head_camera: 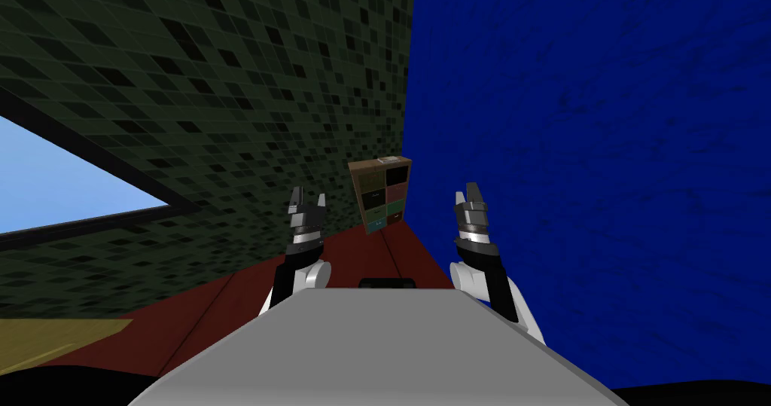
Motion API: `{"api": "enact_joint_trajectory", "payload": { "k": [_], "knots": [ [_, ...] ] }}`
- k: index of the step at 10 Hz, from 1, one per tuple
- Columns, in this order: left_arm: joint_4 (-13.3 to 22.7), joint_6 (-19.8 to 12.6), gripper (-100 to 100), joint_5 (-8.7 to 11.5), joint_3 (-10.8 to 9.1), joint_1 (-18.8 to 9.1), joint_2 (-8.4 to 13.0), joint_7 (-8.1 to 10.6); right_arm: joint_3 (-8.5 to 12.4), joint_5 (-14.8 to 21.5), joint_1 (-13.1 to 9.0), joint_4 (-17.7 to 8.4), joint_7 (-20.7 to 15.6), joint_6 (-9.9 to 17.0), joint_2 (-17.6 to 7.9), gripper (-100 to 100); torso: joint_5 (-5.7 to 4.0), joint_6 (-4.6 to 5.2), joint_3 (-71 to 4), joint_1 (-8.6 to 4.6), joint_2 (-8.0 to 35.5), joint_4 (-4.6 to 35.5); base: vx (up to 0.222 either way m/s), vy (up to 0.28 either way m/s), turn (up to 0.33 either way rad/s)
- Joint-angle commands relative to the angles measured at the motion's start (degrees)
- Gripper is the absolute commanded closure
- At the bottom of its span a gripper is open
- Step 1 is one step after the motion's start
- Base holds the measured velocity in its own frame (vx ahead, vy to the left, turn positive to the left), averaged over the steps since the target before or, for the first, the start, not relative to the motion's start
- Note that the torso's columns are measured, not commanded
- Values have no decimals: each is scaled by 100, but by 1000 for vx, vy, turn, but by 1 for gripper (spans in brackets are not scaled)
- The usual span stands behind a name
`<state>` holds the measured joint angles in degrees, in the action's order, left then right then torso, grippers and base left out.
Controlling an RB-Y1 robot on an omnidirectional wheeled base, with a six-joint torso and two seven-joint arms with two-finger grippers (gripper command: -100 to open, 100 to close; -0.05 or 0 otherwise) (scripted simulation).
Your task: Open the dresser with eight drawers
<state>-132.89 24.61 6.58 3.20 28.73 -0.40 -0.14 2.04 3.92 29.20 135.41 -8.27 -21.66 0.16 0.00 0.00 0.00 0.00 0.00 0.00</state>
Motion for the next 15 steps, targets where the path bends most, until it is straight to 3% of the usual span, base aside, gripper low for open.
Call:
{"api": "enact_joint_trajectory", "payload": {
  "k": [1,9,10,12,15],
  "knots": [
    [0,0,0,0,0,0,0,0,0,0,0,0,0,0,0,0,0,0,-467,0,232,235,0,0,0],
    [-2,1,0,0,0,0,0,0,0,0,0,2,0,-1,0,0,0,0,-7073,0,3539,3537,0,0,0],
    [-8,-54,-100,19,-19,-18,194,6,0,0,0,2,0,-1,0,0,0,0,-7919,0,3962,3960,27,-9,21],
    [-22,-178,-100,64,-63,-58,442,20,0,0,1,-1,0,0,0,0,0,0,-8434,-2,4194,4201,67,-23,35],
    [-54,-464,-100,165,-163,-150,705,52,0,0,2,-1,0,0,1,0,-3,0,-8462,-9,4220,4225,110,-66,54]
  ]
}}
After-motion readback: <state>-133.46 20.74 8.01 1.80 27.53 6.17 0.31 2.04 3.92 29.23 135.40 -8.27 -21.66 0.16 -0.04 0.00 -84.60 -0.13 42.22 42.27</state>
